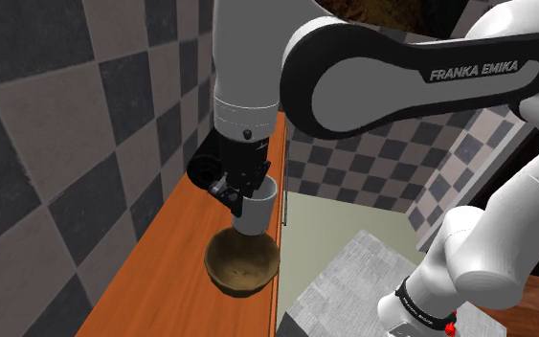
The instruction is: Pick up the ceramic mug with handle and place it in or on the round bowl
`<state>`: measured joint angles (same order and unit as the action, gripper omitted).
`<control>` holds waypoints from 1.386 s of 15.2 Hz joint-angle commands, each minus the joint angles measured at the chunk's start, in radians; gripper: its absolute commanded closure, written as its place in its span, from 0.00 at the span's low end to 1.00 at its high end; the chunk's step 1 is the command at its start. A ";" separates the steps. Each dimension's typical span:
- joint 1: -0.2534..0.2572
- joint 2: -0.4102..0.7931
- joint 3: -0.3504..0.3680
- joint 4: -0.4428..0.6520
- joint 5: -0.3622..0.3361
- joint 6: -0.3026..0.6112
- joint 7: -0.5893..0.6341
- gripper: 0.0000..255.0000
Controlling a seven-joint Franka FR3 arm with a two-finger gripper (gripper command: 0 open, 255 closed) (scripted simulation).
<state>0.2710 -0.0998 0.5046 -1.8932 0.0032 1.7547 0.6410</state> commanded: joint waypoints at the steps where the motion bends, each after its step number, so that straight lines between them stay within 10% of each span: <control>1: 0.003 -0.002 0.003 -0.022 0.002 0.020 0.006 1.00; 21: 0.006 0.036 0.012 -0.182 -0.017 0.214 0.027 1.00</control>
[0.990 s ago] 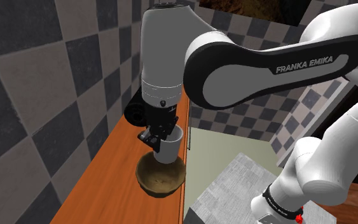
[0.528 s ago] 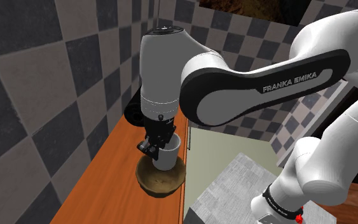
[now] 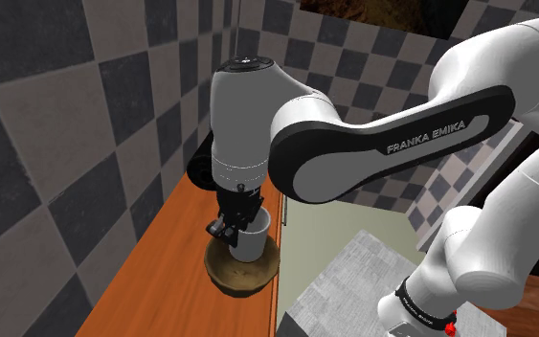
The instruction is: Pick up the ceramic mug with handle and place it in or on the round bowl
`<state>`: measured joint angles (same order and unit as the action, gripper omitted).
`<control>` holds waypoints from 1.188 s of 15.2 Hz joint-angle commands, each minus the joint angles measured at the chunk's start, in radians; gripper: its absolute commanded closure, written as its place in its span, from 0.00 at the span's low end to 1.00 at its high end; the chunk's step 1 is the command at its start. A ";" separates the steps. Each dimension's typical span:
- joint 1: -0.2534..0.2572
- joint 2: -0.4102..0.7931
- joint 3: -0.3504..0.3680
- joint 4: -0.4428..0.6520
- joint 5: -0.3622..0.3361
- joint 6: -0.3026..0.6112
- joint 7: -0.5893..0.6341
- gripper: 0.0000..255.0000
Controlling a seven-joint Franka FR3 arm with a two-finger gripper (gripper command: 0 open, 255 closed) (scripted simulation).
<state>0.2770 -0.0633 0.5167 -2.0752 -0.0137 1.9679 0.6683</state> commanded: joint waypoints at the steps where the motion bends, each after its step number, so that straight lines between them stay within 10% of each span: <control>1: 0.000 0.000 0.000 0.000 0.000 0.000 0.000 1.00; 2: 0.000 0.000 0.000 0.000 0.000 0.000 0.000 1.00; 3: 0.000 0.000 0.000 0.000 0.000 0.000 0.000 0.00; 18: 0.000 -0.022 -0.002 0.107 0.011 -0.126 -0.009 0.00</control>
<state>0.2768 -0.0852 0.5142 -1.9687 -0.0024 1.8429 0.6596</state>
